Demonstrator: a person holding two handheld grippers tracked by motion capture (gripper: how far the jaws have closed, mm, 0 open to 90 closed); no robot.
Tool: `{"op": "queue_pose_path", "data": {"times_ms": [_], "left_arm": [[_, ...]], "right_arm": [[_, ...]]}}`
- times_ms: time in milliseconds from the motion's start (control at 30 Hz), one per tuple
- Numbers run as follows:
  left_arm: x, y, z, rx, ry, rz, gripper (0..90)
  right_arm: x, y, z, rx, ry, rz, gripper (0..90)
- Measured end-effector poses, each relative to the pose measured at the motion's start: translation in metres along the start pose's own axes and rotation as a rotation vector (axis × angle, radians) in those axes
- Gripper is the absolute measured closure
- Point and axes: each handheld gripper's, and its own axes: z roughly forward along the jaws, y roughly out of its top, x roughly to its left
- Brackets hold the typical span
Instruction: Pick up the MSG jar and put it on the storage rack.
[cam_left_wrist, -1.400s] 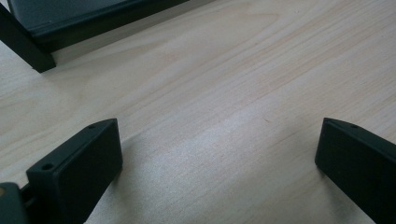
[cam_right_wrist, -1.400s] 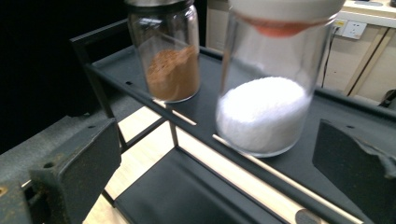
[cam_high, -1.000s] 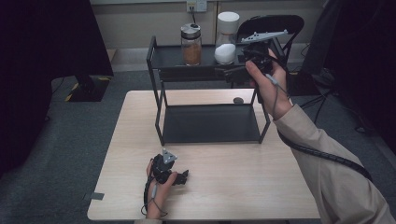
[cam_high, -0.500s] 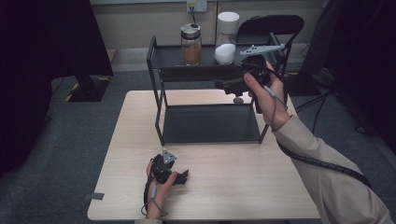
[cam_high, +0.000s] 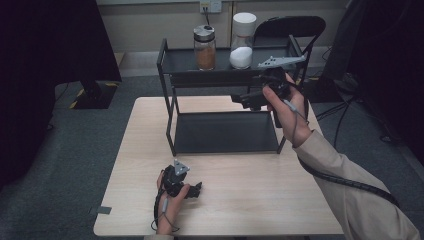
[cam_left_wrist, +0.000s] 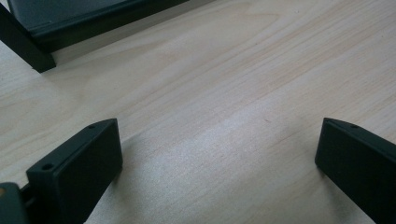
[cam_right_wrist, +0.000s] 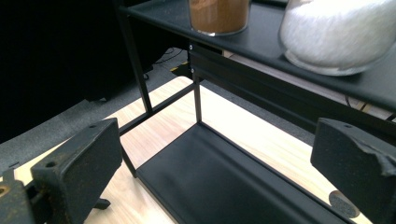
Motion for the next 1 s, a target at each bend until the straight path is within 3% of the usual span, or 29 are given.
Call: {"op": "queue_pose_path", "data": {"times_ms": [1000], "left_arm": [[0.000, 0.000, 0.000, -0.001, 0.000, 0.001, 0.0]], "right_arm": [[0.003, -0.042, 0.012, 0.025, 0.071, -0.003, 0.8]]}}
